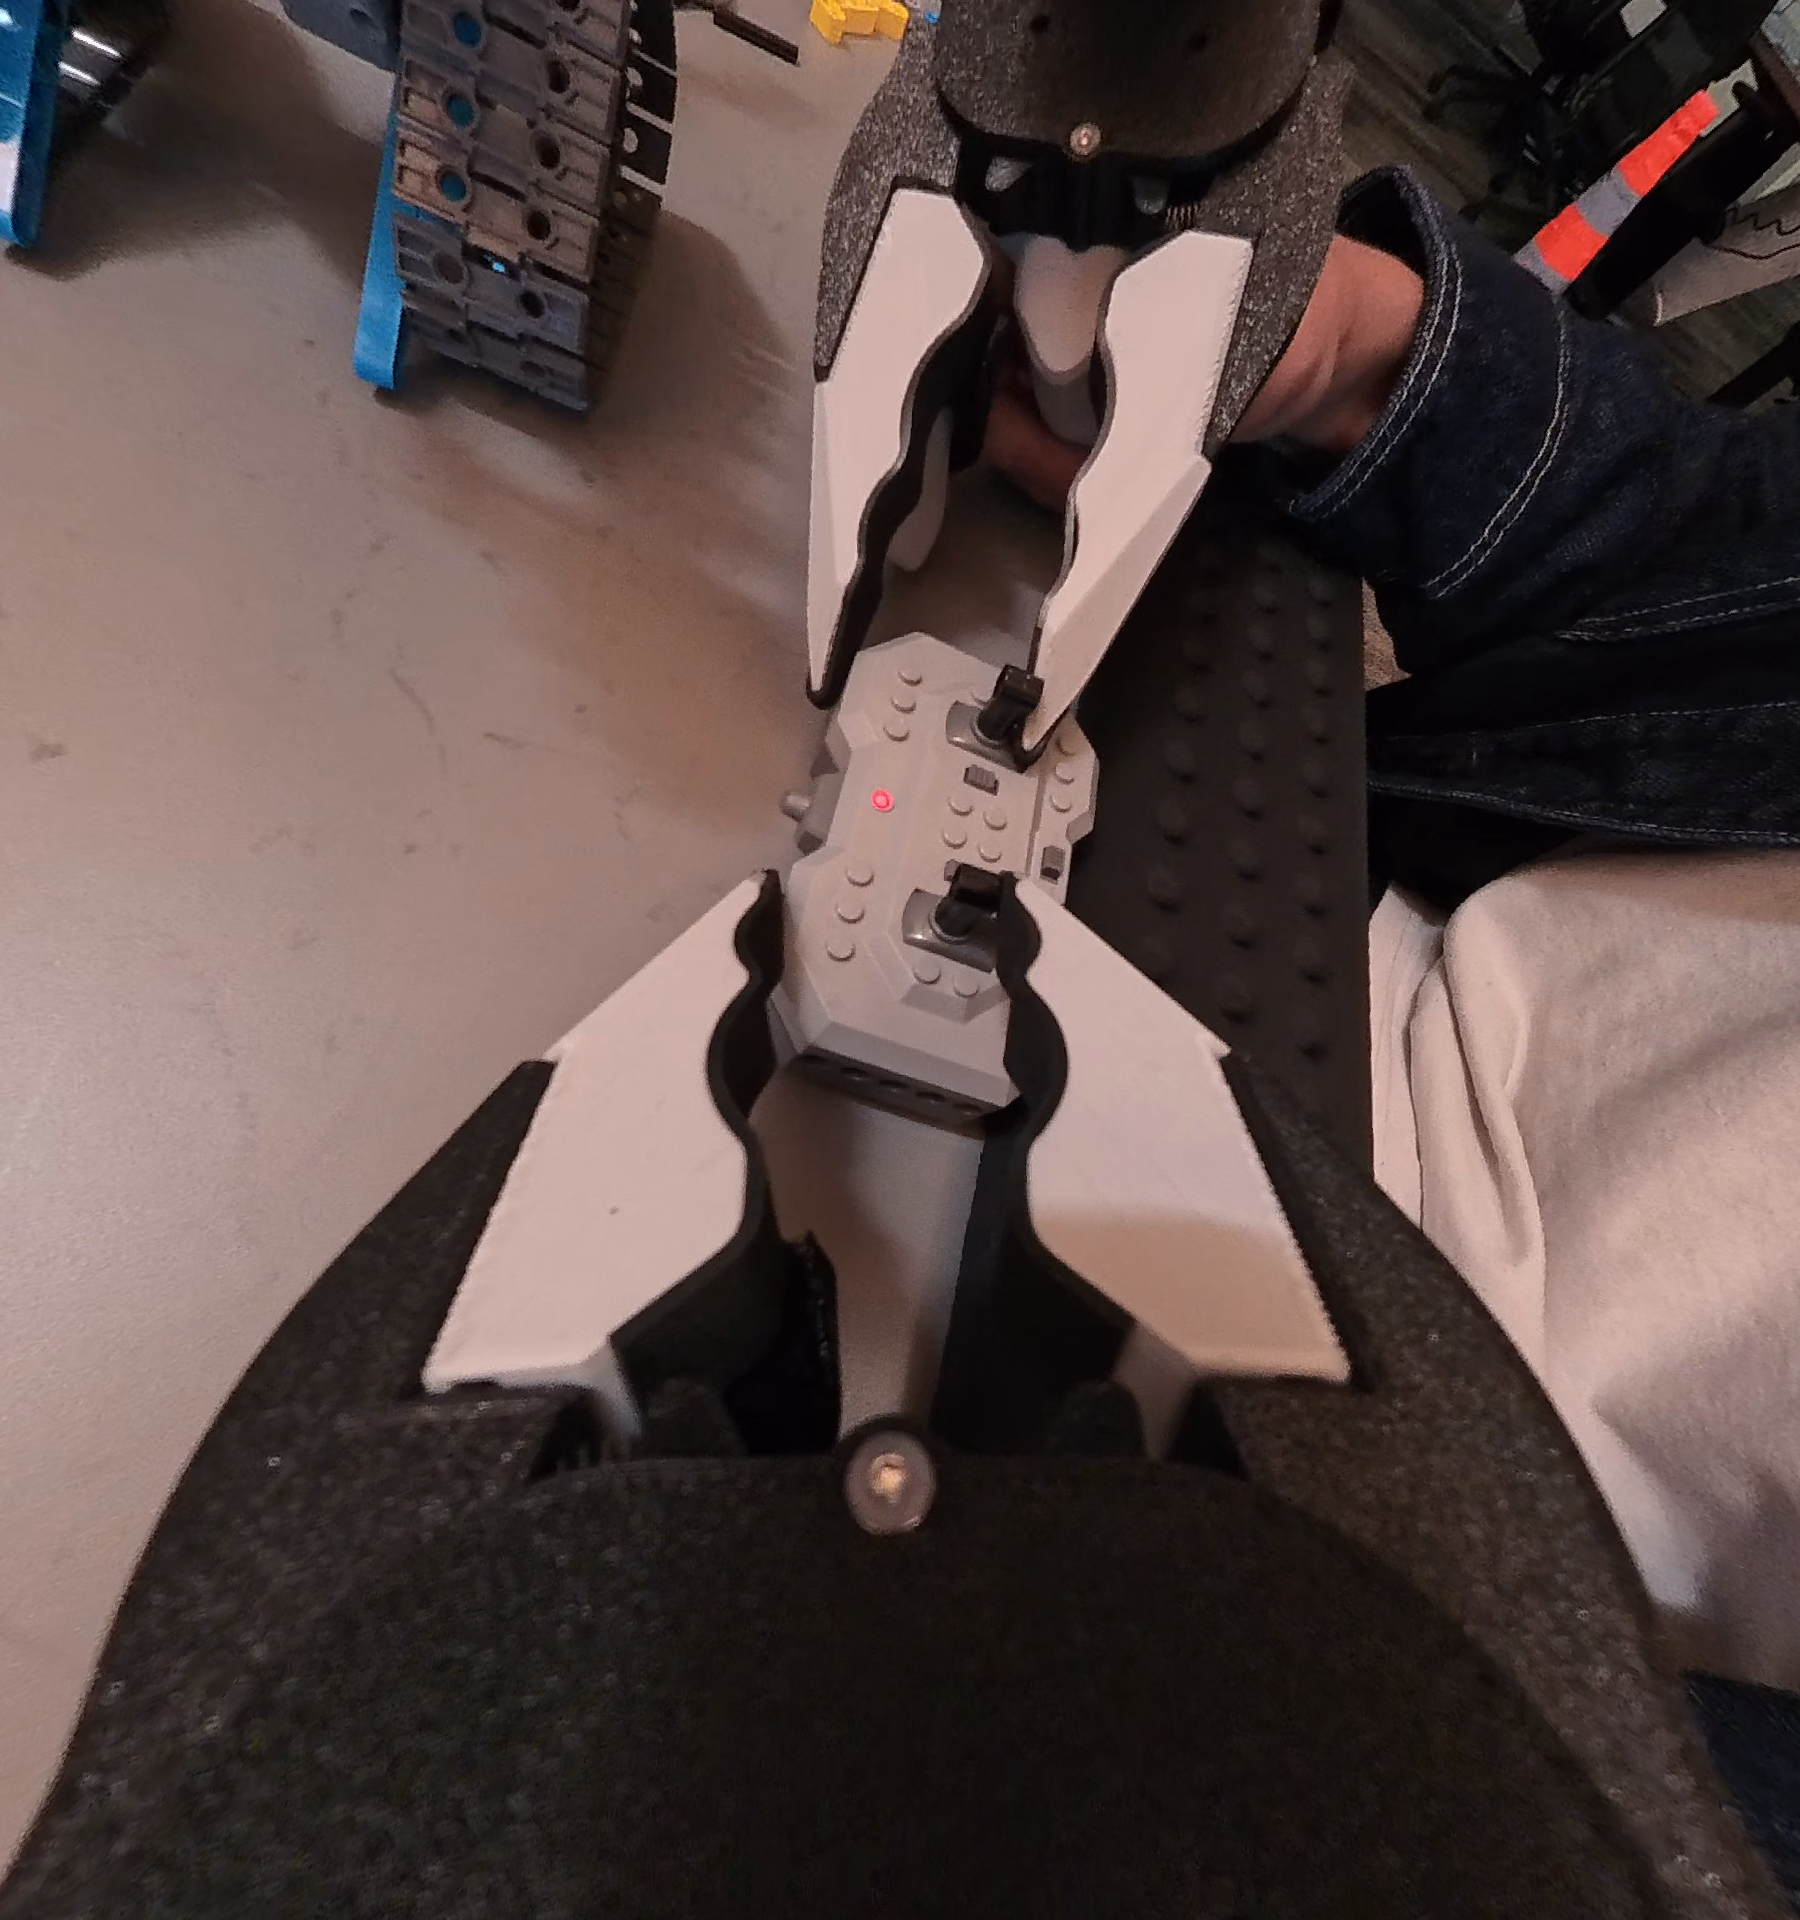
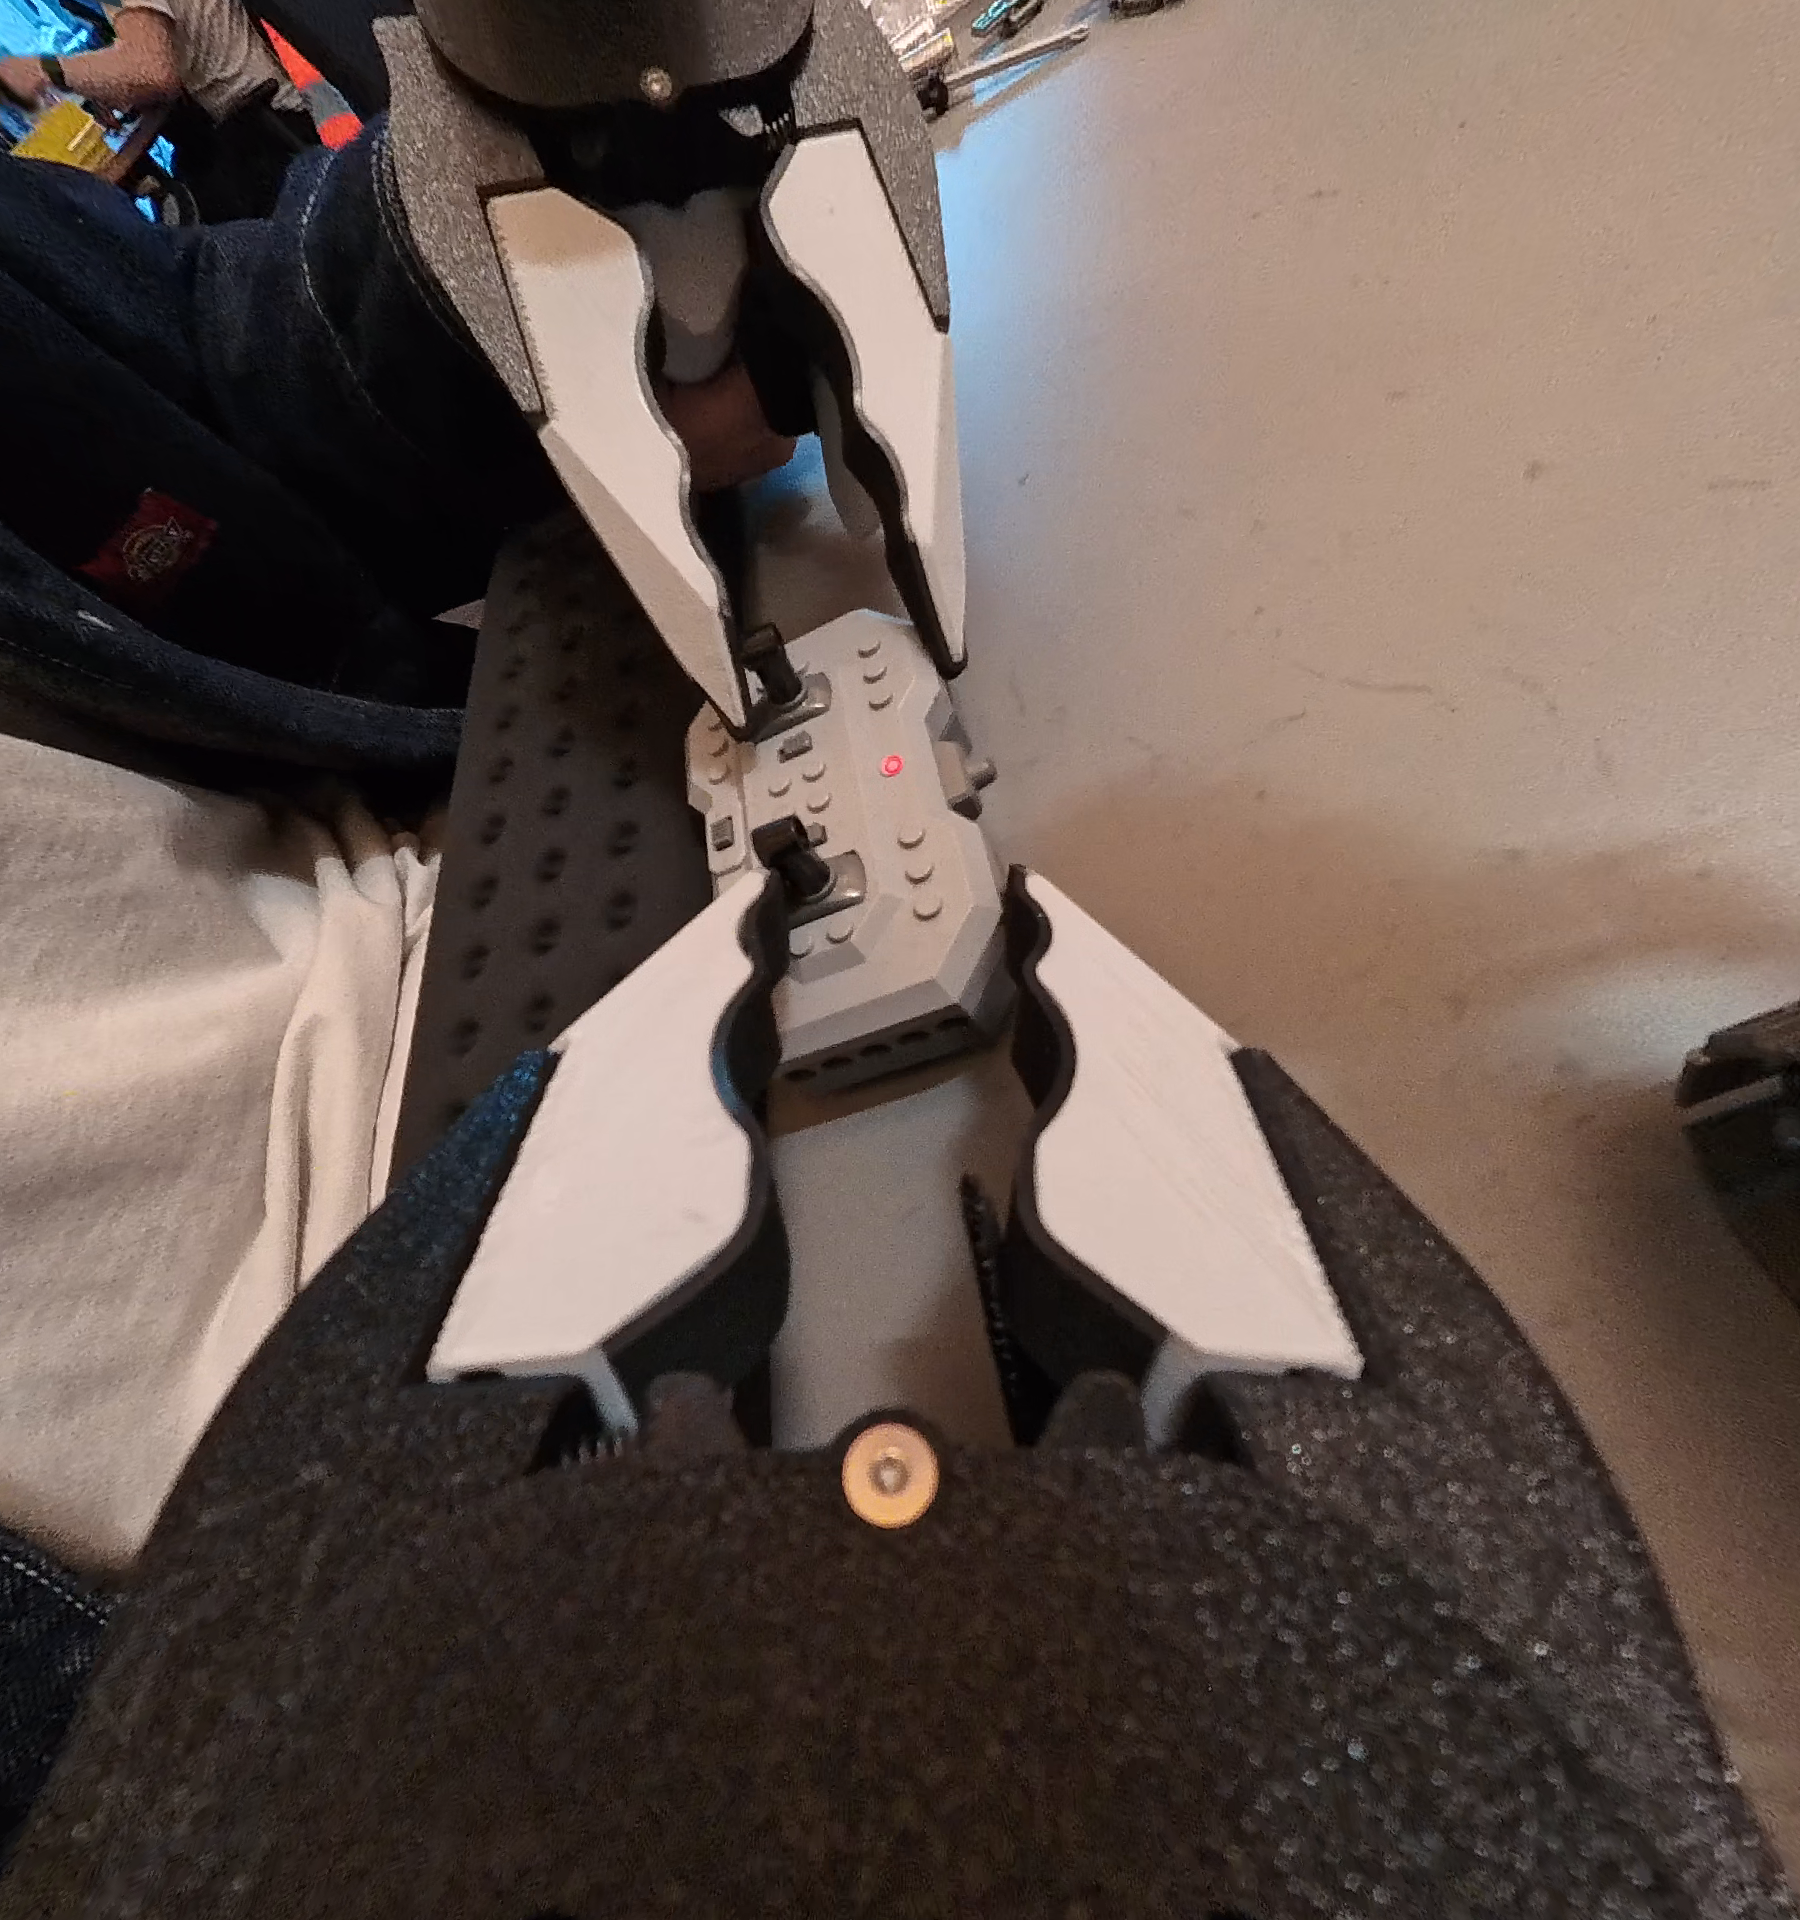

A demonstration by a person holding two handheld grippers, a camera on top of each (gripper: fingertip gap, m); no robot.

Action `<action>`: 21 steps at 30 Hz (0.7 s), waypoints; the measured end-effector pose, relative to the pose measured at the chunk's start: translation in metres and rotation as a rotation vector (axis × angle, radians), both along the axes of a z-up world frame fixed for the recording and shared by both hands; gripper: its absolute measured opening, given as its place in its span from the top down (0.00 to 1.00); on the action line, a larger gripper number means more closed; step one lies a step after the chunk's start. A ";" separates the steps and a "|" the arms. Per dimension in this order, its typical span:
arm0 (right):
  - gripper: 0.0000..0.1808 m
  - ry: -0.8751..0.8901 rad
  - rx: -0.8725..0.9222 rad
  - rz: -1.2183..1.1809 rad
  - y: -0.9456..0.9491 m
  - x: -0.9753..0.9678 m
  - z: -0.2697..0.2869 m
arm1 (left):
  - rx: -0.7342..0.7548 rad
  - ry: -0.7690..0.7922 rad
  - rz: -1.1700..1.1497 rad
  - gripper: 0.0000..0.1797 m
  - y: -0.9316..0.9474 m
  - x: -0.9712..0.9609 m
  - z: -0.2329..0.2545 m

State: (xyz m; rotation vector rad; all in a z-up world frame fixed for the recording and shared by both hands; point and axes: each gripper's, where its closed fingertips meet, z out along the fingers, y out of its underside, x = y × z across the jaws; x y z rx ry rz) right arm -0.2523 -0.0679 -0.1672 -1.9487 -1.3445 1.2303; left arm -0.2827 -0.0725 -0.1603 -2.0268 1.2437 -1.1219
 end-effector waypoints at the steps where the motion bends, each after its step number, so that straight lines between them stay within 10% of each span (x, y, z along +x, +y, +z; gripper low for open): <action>1: 0.78 0.002 0.000 0.000 0.000 0.000 0.000 | 0.001 0.000 0.000 0.78 0.000 0.000 0.000; 21: 0.77 0.017 -0.073 -0.009 -0.002 -0.001 0.001 | 0.020 0.002 -0.001 0.78 0.000 0.000 0.000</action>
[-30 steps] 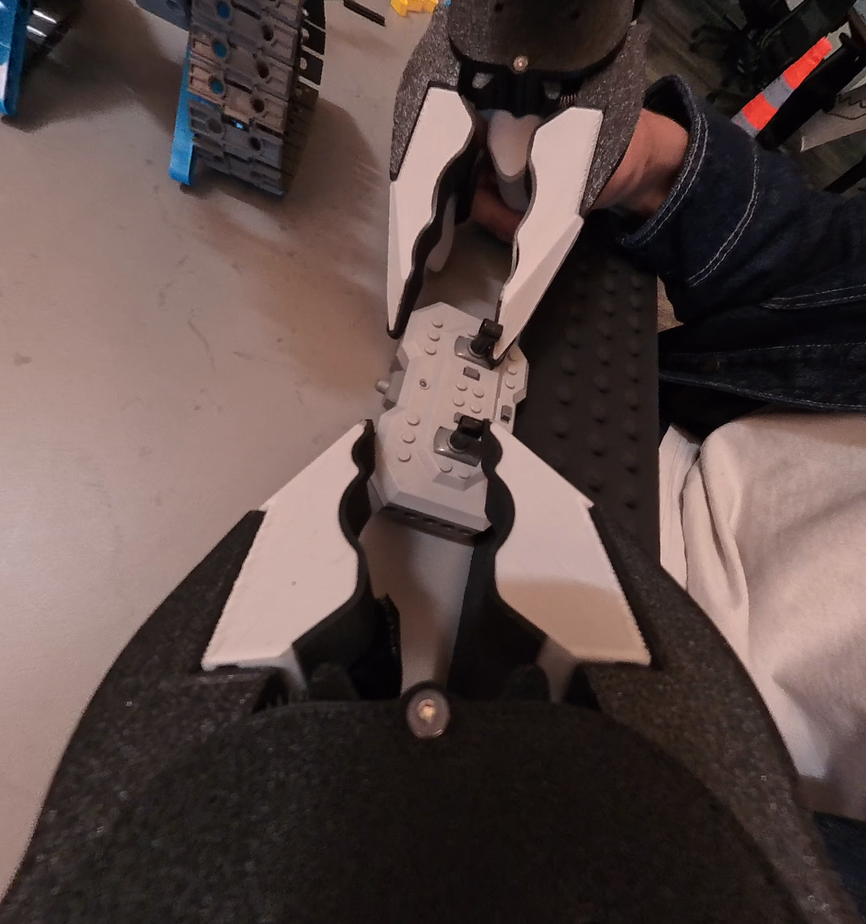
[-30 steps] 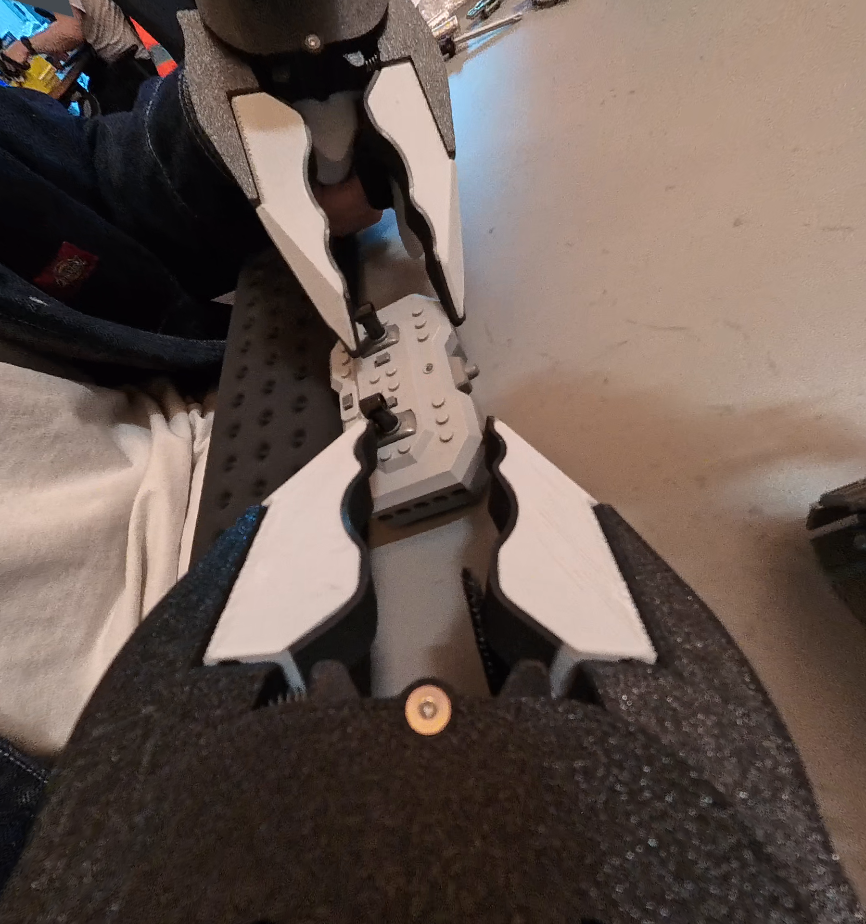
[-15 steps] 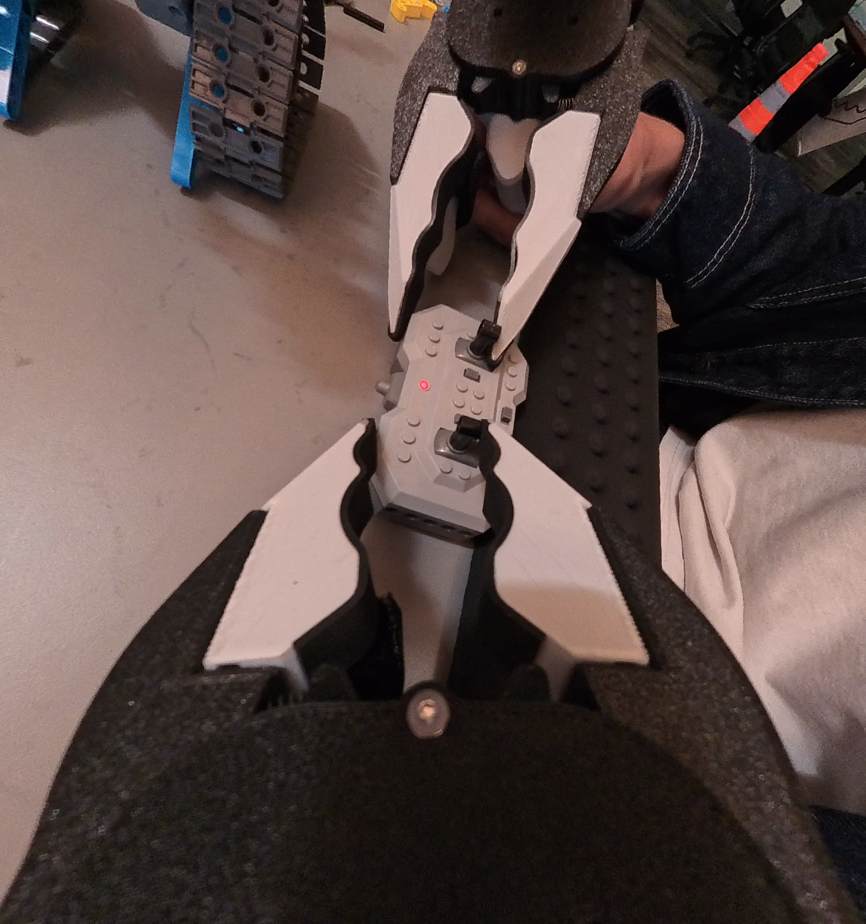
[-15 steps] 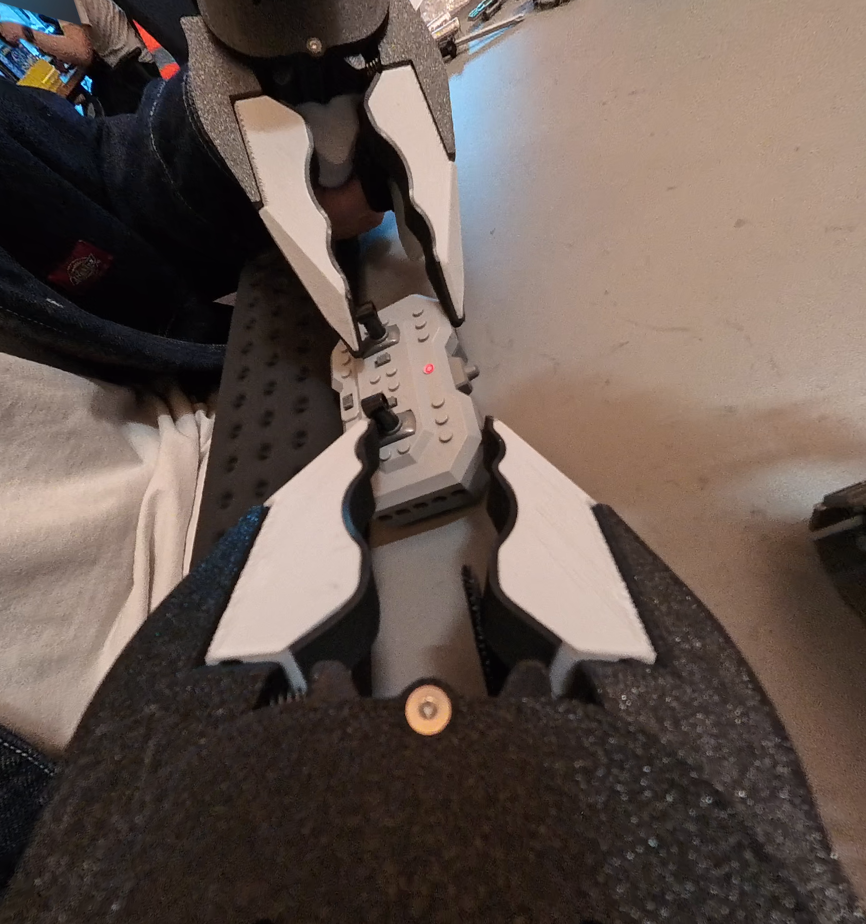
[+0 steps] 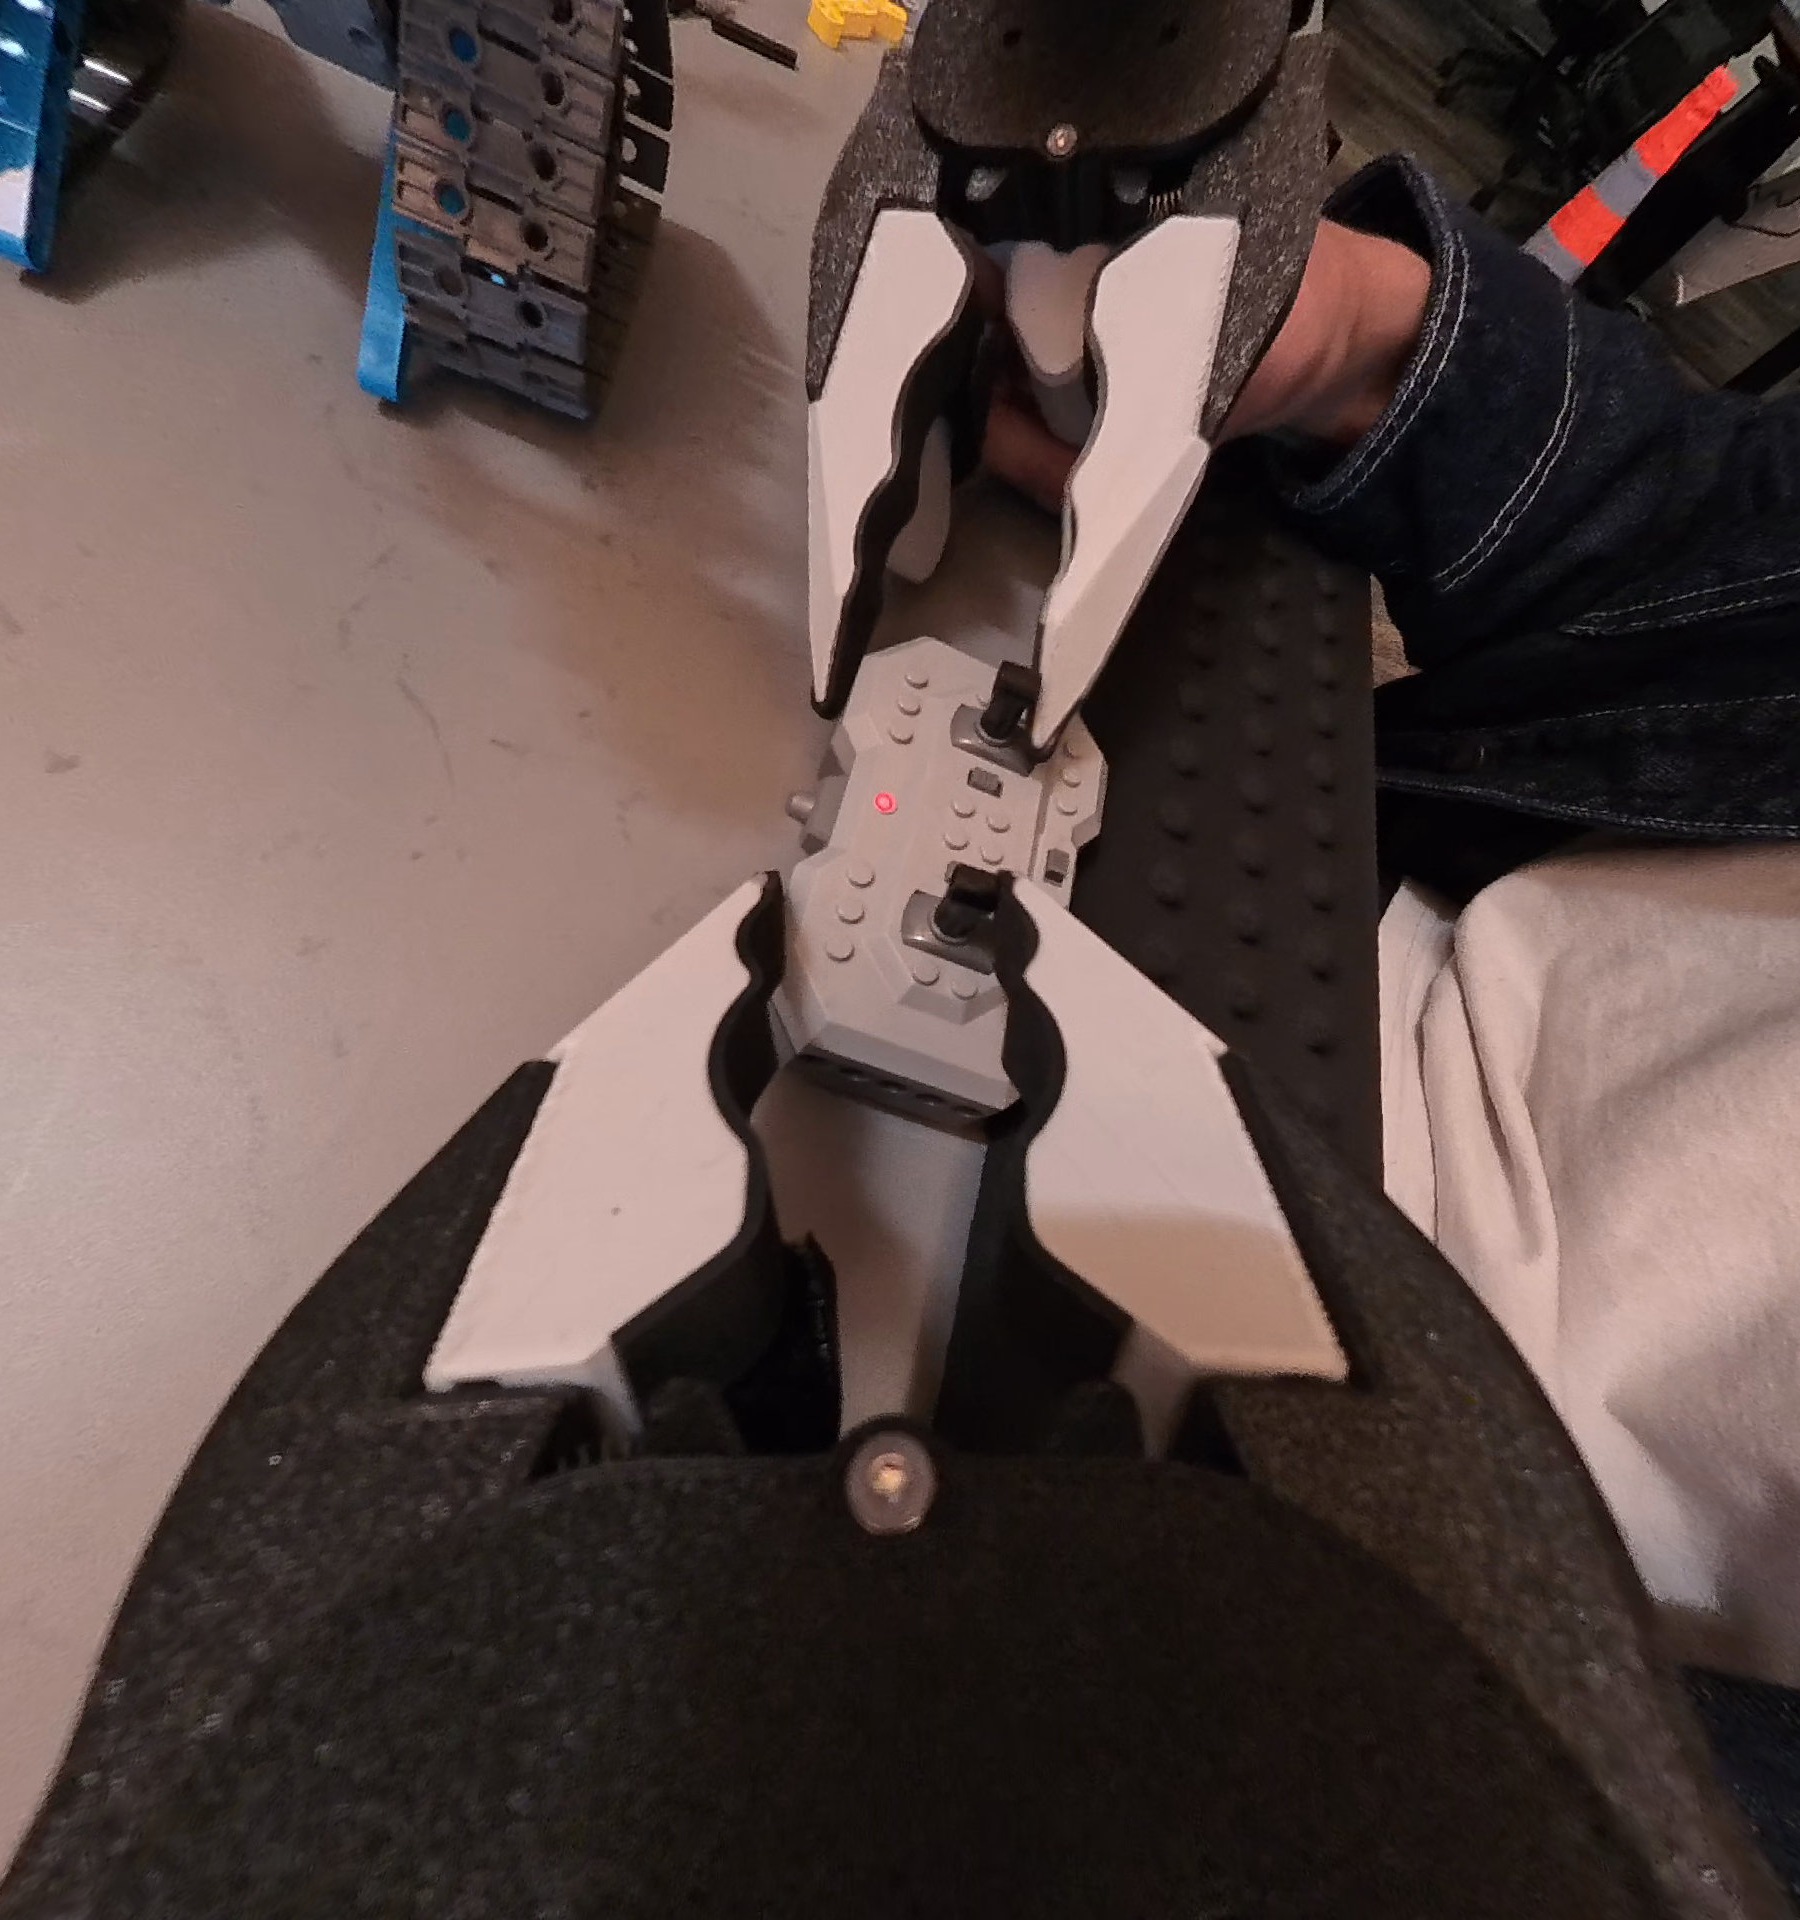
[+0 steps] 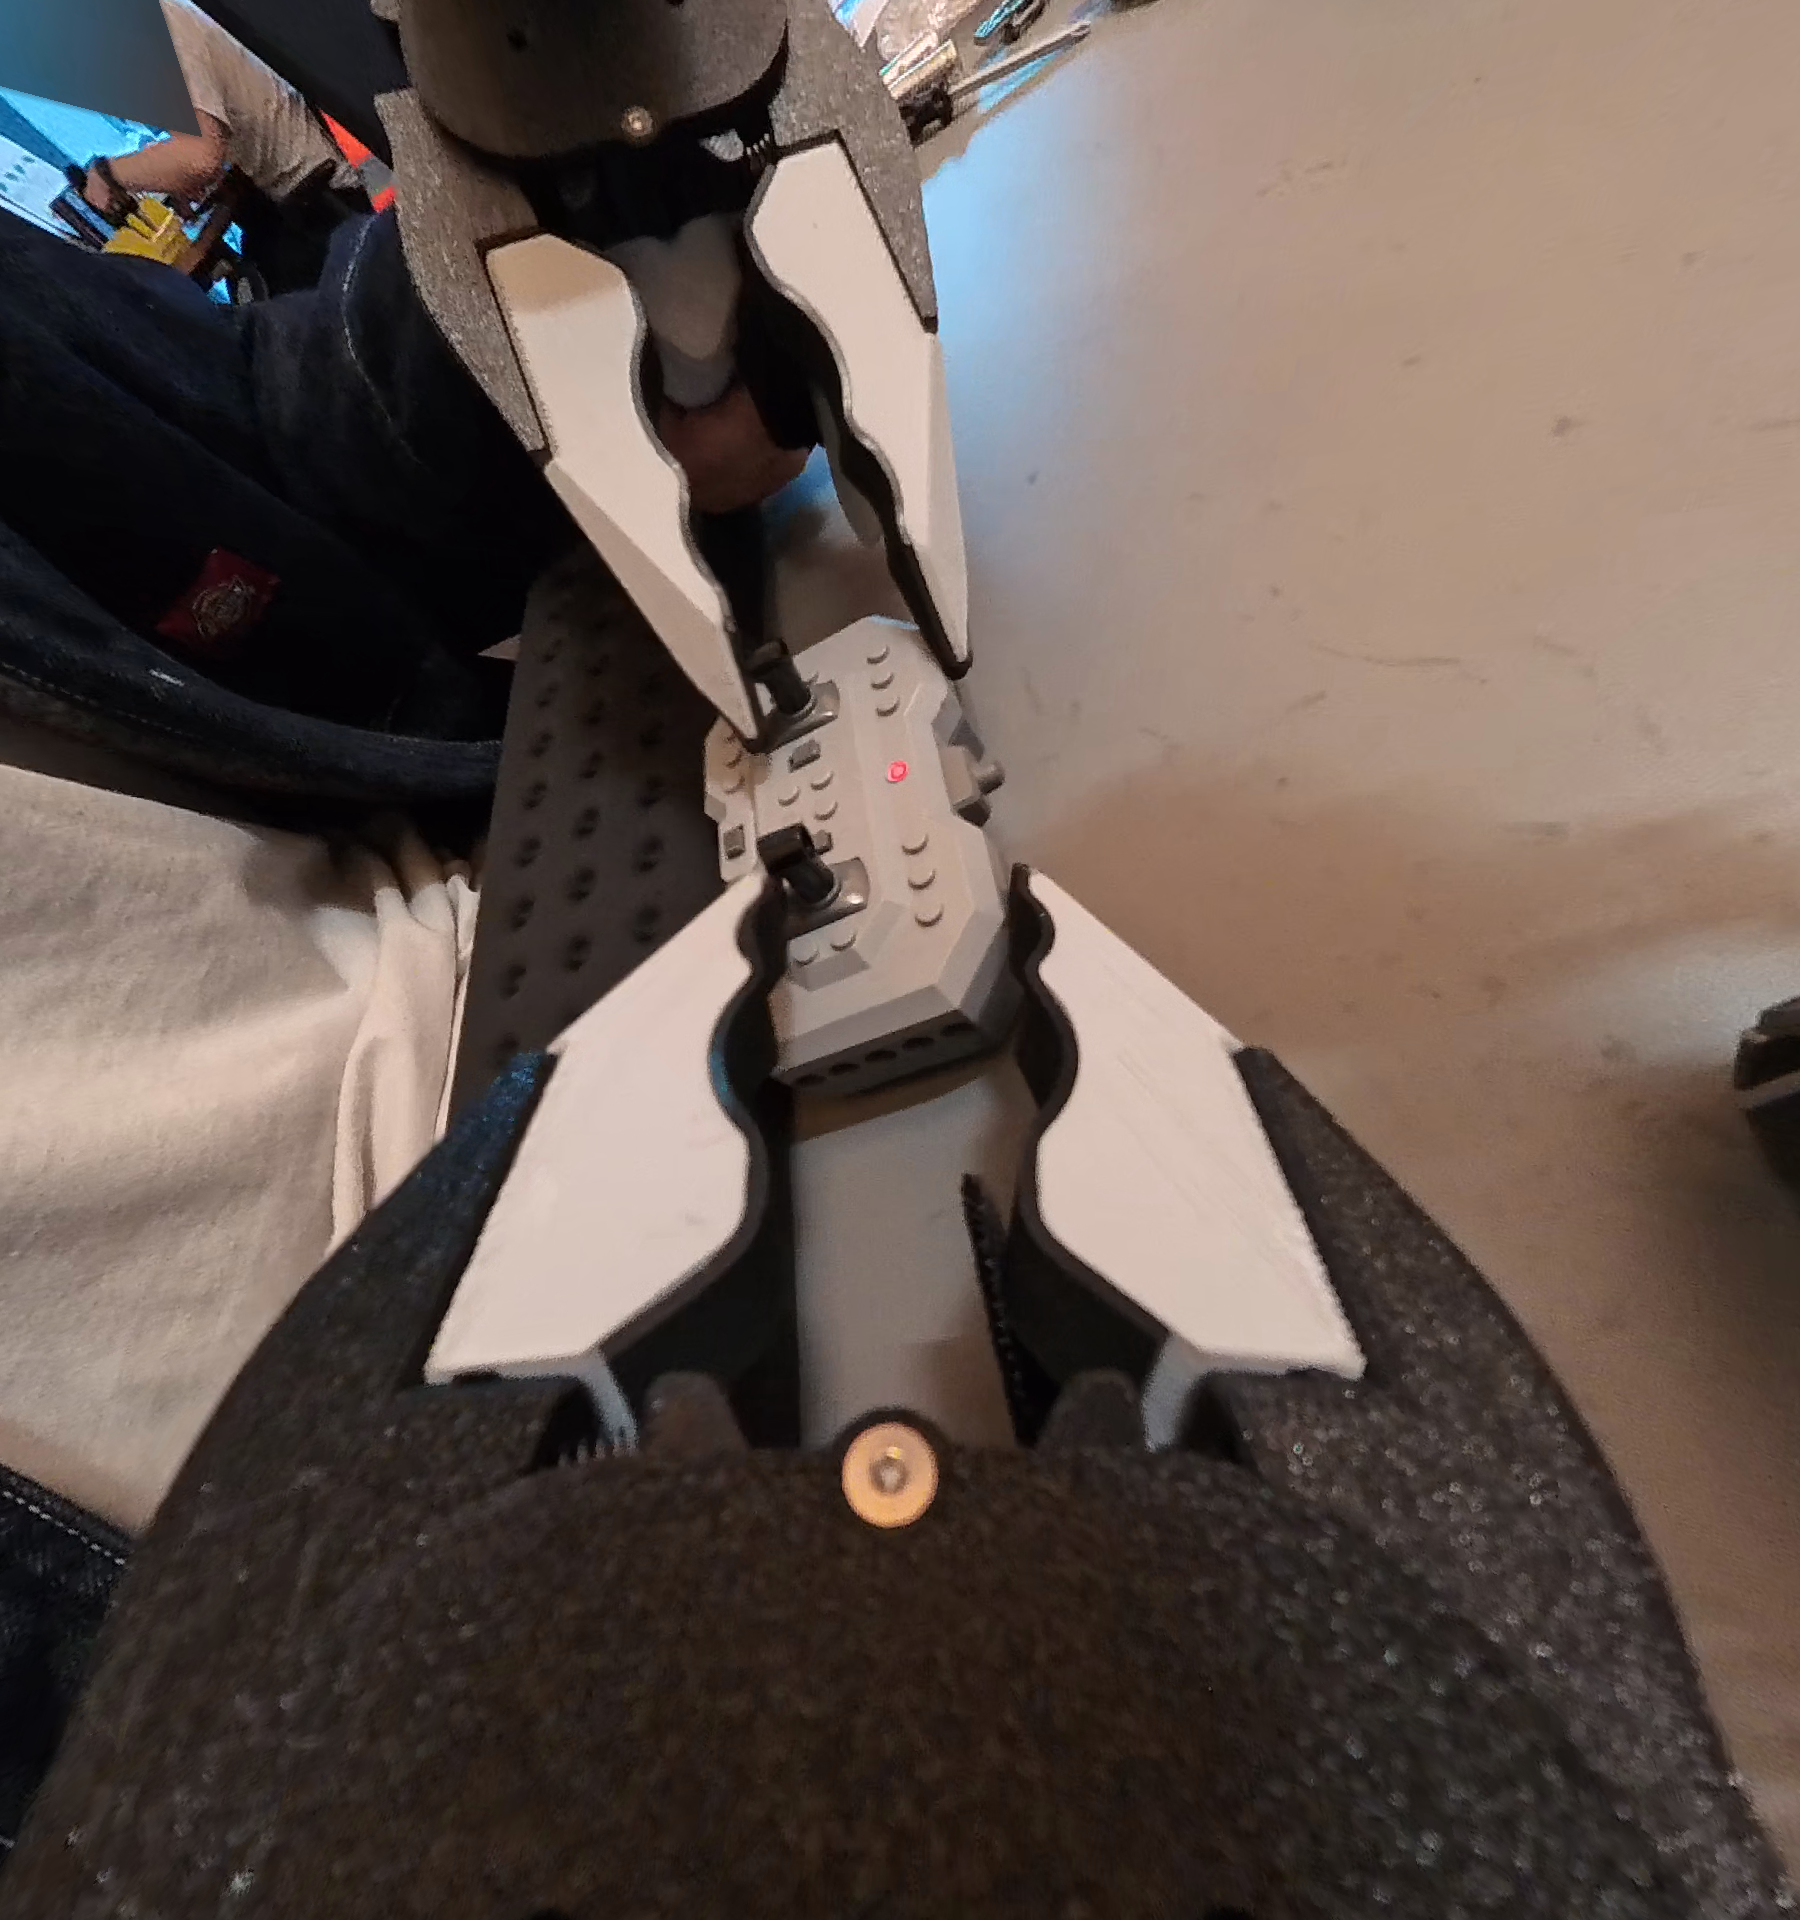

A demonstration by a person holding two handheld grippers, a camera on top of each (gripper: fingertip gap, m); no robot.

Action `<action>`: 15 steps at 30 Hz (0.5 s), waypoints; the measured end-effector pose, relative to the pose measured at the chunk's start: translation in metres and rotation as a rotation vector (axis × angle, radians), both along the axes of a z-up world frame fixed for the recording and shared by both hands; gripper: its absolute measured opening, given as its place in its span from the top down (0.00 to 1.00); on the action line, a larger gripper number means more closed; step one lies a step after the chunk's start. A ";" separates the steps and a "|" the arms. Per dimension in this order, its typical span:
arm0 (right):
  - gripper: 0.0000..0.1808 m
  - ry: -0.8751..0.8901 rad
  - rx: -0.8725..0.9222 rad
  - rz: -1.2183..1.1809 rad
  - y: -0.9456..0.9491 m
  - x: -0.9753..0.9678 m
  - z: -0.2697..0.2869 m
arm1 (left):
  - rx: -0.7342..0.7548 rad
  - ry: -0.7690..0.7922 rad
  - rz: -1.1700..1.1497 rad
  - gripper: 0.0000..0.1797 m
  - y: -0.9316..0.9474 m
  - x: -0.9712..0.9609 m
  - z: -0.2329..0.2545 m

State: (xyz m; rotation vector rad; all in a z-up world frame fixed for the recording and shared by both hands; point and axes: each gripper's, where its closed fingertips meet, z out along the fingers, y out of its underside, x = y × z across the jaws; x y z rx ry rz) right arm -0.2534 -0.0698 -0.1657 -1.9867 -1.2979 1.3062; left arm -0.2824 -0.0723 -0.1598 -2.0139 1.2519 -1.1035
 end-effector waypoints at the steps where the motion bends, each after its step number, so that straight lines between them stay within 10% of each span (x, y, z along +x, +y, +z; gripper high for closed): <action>1: 0.78 -0.004 0.004 0.000 0.000 0.000 0.000 | 0.000 -0.002 0.002 0.79 0.000 0.000 0.000; 9: 0.77 -0.006 0.035 0.011 -0.001 0.000 0.000 | 0.014 -0.004 -0.012 0.78 -0.001 0.000 0.001; 15: 0.75 -0.036 0.465 0.037 -0.017 0.006 0.016 | 0.352 -0.071 -0.088 0.74 -0.015 -0.012 0.032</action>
